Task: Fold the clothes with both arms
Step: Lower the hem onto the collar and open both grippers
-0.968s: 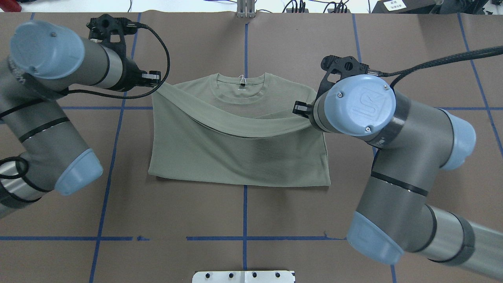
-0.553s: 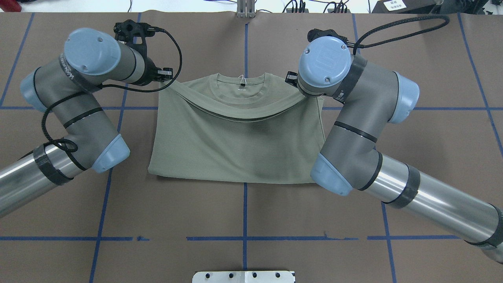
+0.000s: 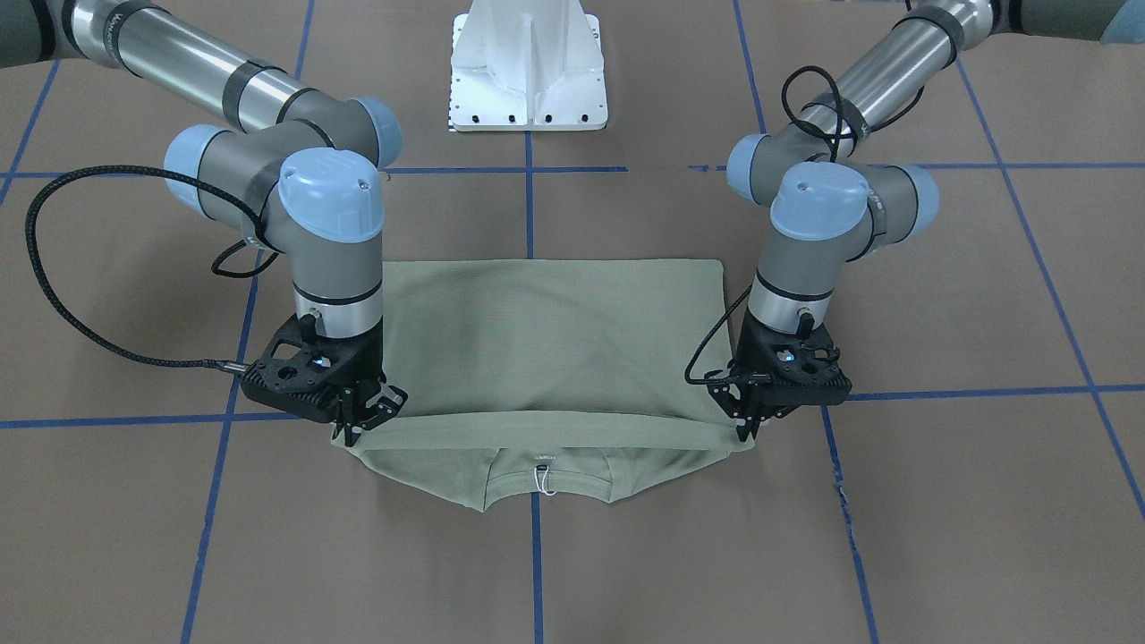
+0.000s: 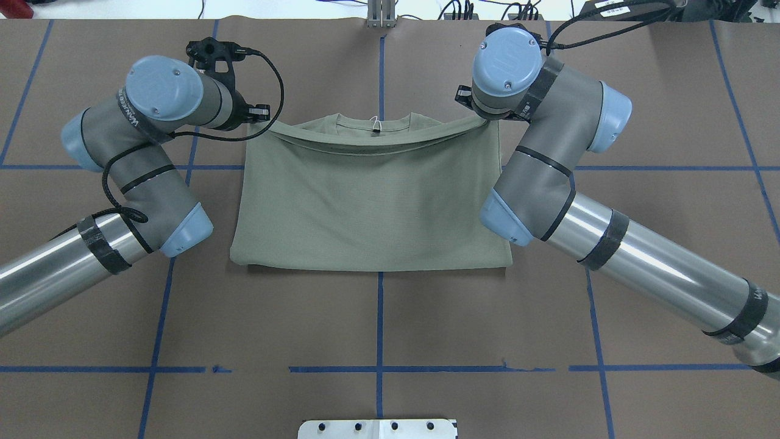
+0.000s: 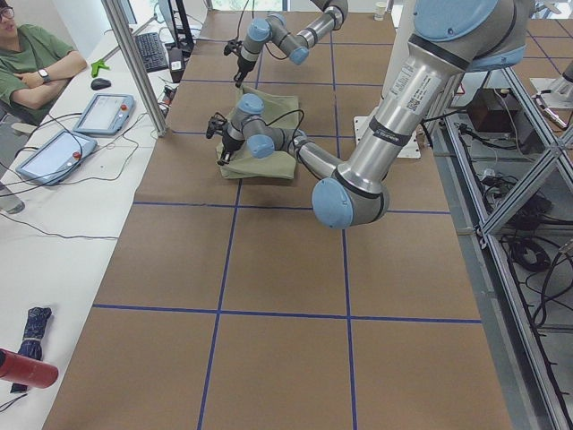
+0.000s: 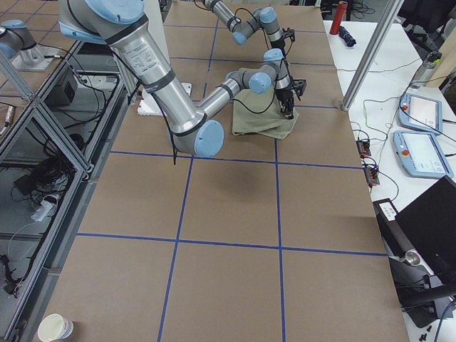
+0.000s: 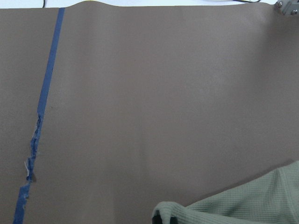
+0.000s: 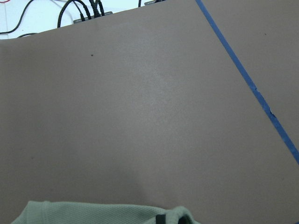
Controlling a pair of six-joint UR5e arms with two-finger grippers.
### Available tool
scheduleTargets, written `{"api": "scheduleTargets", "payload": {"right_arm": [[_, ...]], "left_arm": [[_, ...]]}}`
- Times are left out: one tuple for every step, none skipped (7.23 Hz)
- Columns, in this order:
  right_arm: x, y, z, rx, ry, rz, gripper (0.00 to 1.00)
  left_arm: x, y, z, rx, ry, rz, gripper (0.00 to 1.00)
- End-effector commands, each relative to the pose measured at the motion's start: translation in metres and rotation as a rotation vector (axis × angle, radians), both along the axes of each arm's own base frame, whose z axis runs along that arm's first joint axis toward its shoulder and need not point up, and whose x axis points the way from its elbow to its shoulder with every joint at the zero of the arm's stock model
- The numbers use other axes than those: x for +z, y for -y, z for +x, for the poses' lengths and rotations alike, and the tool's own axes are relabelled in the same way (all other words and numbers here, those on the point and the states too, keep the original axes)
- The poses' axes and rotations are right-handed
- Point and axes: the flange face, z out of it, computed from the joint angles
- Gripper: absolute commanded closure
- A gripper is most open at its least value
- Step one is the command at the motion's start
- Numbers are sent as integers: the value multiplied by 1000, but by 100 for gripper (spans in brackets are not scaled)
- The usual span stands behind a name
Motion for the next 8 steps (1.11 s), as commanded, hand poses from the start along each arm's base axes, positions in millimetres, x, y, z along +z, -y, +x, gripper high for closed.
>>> {"api": "scheduleTargets", "payload": {"right_arm": [[12,6,-3,-7,-20,-12,100],[24,9,-9,-10,-22,-13,58],[35,8,-19,-15,-11,15,1],[24,7,-17,-28,24,22,0],[13,5,-2,-103,69,16,0],[19,-14,29,-136,97,38,0],[20,-36,49,-154,115,67,0],[18,-43,55,-156,116,68,0]], "left_arm": [[0,0,3,2,0,0,100],[4,0,4,7,8,-2,81],[5,-2,1,63,53,65,1],[-2,-6,-2,114,61,139,0],[-23,-24,-14,145,17,175,0],[-21,-58,-35,217,-46,171,0],[-27,-88,-52,229,-85,180,0],[3,-135,-33,231,-115,104,0]]}}
